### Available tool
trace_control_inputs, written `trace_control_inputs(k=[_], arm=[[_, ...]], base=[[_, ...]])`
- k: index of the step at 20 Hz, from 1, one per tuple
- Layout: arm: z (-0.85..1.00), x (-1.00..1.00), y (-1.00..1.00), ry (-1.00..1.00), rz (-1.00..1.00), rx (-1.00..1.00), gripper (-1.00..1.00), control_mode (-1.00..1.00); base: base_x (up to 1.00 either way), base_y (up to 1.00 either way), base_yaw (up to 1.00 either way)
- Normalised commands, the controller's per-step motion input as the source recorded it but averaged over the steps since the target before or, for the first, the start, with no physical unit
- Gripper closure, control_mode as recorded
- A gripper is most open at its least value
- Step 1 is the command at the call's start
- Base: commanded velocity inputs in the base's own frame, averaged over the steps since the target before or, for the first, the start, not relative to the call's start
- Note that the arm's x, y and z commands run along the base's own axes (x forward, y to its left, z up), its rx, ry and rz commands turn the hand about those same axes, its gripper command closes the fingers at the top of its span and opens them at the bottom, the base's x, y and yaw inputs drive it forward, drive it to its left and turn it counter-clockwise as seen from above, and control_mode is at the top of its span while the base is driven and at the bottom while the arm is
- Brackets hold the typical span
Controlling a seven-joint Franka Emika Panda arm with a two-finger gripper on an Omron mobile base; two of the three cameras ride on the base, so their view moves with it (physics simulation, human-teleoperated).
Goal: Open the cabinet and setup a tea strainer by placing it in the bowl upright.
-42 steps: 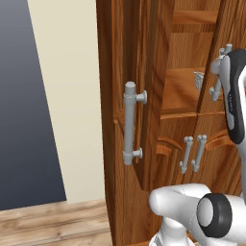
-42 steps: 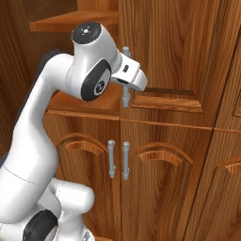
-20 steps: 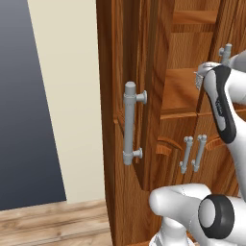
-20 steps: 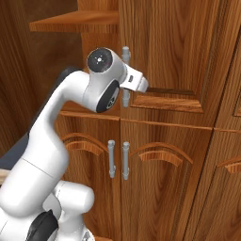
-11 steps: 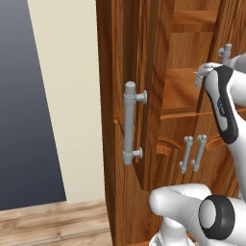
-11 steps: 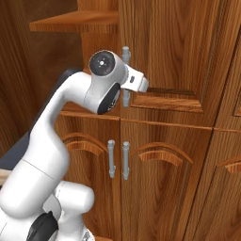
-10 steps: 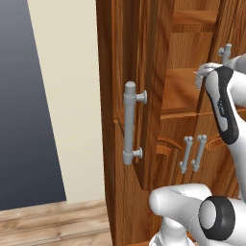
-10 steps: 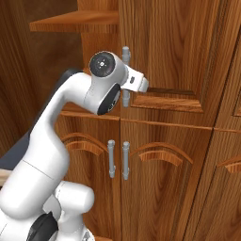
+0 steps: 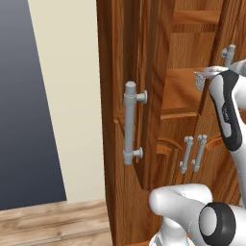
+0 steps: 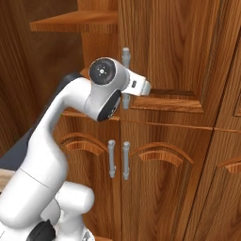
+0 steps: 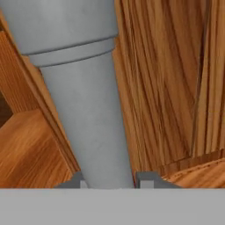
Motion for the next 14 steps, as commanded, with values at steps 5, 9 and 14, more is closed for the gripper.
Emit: trace_control_inputs(k=[5,9,14], arm=[[0.01,-0.93,-0.69,0.00,0.00,0.00,1.00,-1.00],[0.03,-1.00,-0.84,0.00,-0.01,0.00,1.00,-1.00],[0.01,-1.00,-0.96,0.00,0.00,0.05,1.00,-1.00]], base=[[0.00,0.00,0.00],[0.00,0.00,0.00],[0.00,0.00,0.00]])
